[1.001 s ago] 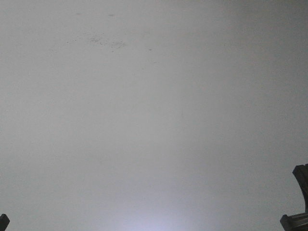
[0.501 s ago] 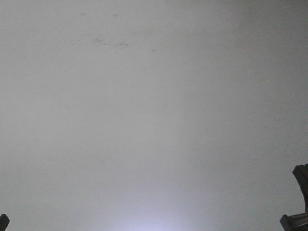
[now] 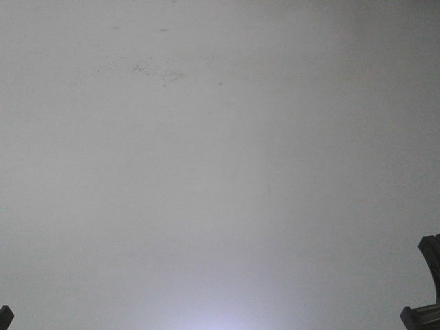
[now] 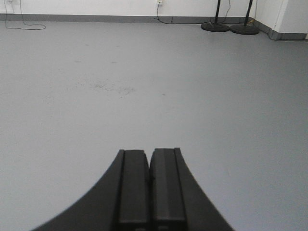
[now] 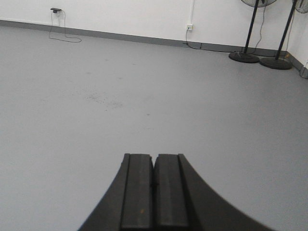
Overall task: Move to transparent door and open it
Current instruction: 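Turn the base away from the white wall toward the room, then drive the base forward to the white-framed sliding glass door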
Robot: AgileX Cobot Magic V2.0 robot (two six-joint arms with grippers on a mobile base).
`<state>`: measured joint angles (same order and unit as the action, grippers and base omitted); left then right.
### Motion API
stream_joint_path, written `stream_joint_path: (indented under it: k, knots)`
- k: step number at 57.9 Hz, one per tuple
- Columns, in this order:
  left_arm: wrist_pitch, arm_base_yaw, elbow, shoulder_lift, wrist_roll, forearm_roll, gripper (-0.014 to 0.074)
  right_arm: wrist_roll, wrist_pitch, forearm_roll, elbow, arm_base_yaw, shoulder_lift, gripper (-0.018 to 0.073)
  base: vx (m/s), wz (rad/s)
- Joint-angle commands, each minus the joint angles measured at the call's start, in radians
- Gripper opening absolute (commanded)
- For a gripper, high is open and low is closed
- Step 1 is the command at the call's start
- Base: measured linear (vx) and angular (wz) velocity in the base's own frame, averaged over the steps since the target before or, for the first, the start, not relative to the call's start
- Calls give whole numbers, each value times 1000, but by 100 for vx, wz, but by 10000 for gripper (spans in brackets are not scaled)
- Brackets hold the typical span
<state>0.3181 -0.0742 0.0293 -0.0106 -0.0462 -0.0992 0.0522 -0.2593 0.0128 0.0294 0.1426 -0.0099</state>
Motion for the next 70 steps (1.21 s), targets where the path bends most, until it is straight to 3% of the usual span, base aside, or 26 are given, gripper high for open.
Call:
stream_joint_path:
  k: [1,70]
  knots:
    - [-75,-6,11,-14,7,-11,20,8,80,-2,5,-5,-16,-5,39,8]
    - [-75,-6,12,-14,7,-11,20,8,79,-2,5,-5,-16,-5,48,40]
